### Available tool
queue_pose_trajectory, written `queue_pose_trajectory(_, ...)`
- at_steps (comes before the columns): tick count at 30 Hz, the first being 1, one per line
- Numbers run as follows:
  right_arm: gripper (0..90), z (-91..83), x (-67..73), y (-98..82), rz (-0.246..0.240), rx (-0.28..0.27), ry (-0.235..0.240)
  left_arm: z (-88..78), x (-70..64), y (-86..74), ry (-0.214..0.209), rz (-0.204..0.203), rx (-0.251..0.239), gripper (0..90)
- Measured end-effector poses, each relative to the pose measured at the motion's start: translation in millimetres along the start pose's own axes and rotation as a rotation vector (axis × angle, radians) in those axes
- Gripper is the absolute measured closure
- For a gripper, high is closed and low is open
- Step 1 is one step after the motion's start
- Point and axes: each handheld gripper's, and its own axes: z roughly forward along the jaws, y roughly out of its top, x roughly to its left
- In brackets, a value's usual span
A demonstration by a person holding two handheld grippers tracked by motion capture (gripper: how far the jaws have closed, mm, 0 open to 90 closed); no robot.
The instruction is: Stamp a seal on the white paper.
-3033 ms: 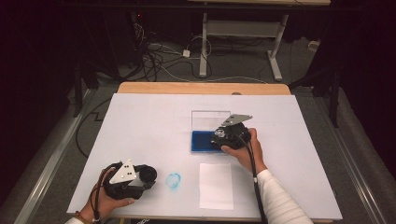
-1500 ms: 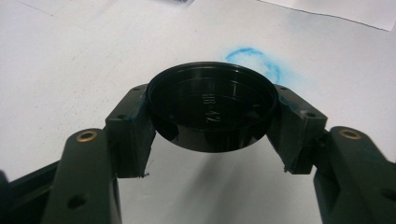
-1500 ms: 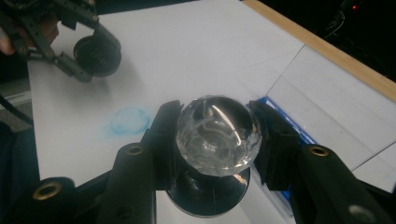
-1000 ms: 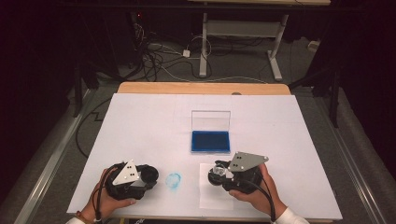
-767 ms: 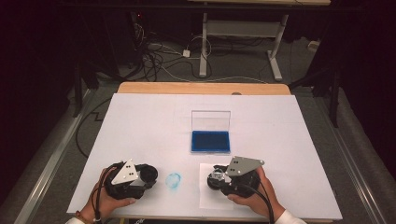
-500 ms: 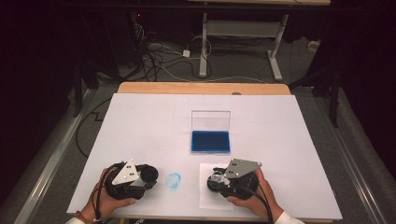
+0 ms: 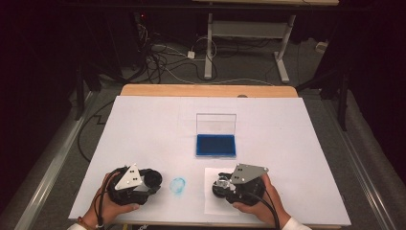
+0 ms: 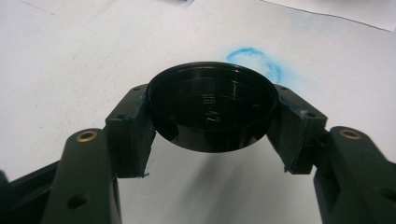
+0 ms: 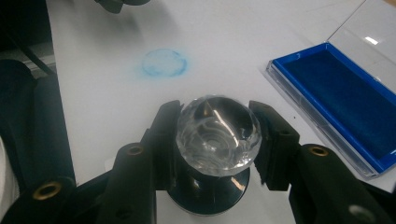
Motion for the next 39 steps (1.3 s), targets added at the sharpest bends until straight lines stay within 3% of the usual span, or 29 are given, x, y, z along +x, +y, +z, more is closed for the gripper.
queue_pose_trajectory(23, 56.8, 7.1, 1.4, -10.5, 0.005, 0.027, -0.003, 0.8, -0.1, -0.1, -0.001, 0.005, 0.006, 36.2)
queue_pose_trajectory(28, 56.8, 12.4, 2.0, -14.0, 0.002, 0.055, 0.001, 0.5, 0.3, -0.3, 0.0, 0.005, 0.005, 36.2)
queue_pose_trajectory(39, 56.8, 13.5, 1.7, -19.7, 0.01, 0.037, 0.003, 2.2, -2.4, 0.4, -0.006, 0.006, 0.011, 36.2)
